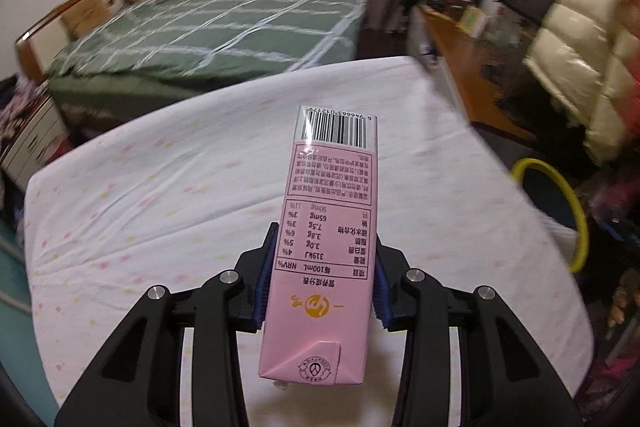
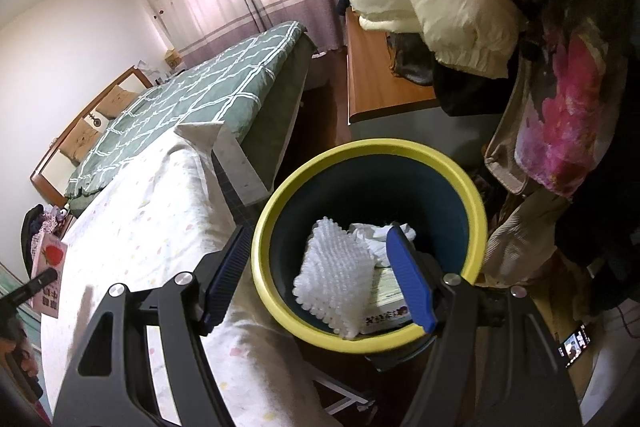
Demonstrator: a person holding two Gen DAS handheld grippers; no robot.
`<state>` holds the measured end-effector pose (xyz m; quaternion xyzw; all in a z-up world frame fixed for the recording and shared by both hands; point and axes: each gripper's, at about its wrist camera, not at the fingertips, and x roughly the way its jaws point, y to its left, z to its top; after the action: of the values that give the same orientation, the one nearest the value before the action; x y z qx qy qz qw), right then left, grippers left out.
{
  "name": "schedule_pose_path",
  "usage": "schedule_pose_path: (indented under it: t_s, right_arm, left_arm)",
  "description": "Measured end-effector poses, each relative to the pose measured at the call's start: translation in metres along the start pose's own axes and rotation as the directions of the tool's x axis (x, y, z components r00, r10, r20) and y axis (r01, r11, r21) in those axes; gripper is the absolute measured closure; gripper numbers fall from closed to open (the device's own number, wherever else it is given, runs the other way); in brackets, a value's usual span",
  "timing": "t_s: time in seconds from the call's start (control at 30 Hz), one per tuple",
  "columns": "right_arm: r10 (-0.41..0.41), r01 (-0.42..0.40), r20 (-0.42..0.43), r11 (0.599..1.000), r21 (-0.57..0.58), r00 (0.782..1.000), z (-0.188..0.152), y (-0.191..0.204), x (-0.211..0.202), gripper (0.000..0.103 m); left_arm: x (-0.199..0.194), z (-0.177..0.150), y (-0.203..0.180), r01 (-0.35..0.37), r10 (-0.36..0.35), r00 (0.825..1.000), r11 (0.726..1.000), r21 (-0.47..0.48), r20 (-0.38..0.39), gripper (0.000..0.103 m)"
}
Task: Collect trash
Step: 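Carry the pink carton over the bin and drop it with the left tool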
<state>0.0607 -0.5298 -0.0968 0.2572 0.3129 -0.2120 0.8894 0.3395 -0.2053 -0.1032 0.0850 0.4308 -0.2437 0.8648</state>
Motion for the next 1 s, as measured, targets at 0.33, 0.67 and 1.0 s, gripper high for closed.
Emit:
schedule_pose_path:
  t_s: [0.33,0.67,1.0]
  right_arm:
    - [-0.058,0.061,0.052,0.996,-0.065,0.997,-0.003,-0.031,-0.040,0.026]
    - [-0.114,0.119,0.083,0.991,-0.057,0.990,-0.017,-0.071,-0.071,0.024]
    - [-0.122,0.126,0.089,0.991,-0.040,0.989,-0.020,-0.089,-0.085,0.023]
  left_arm:
    - [0.013,0.030,-0.163,0.190,-0.187,0.982,0.964,0.188,-0.032,0.063]
    - [0.048,0.023,-0.303,0.318,-0.289,0.947,0.899,0.301,-0.137,0.063]
    - [0.100,0.025,-0.375,0.332,-0.270,0.937,0.886,0.323,-0.223,0.062]
